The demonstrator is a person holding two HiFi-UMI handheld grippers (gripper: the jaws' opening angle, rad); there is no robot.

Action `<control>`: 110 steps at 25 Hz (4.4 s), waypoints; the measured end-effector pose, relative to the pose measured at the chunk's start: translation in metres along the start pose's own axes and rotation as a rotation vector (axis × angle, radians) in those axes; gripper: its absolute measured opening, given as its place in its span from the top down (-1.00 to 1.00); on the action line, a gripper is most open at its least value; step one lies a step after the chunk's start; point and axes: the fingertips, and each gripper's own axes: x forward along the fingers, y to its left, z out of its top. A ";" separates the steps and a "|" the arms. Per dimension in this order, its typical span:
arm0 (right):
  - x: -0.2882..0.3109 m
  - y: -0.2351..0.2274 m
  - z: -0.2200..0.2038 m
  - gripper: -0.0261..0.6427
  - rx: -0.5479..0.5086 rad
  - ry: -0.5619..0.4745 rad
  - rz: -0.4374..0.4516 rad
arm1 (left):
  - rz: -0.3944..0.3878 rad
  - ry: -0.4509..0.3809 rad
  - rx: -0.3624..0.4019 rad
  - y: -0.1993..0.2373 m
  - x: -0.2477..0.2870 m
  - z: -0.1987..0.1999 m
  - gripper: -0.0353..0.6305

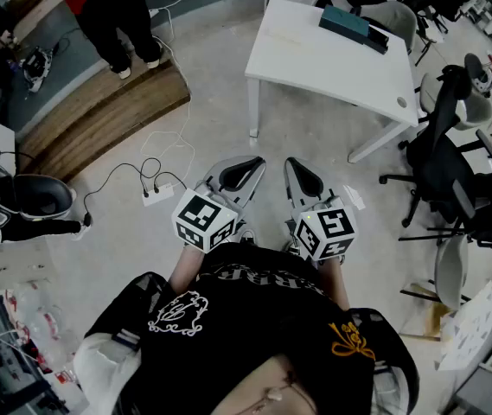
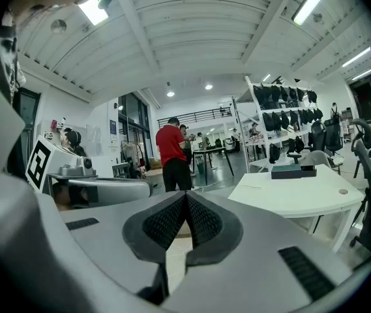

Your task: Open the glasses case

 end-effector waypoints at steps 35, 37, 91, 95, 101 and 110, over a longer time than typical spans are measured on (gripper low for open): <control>0.118 -0.033 -0.004 0.89 0.055 0.020 0.025 | 0.036 0.053 -0.036 0.106 0.042 -0.015 0.79; 0.141 -0.050 -0.002 0.89 0.057 0.027 0.039 | 0.046 0.065 -0.035 0.125 0.061 -0.014 0.79; 0.408 -0.324 0.043 0.88 0.142 0.085 -0.179 | -0.095 0.232 0.061 0.405 0.373 0.034 0.79; 0.446 -0.351 0.039 0.88 0.073 0.147 -0.217 | -0.144 0.271 0.083 0.438 0.399 0.019 0.79; 0.501 -0.402 0.026 0.84 -0.073 0.277 -0.209 | -0.207 0.306 0.017 0.473 0.425 -0.006 0.79; 0.580 -0.473 -0.015 0.38 -0.338 0.519 -0.130 | -0.259 0.428 0.015 0.523 0.454 -0.060 0.79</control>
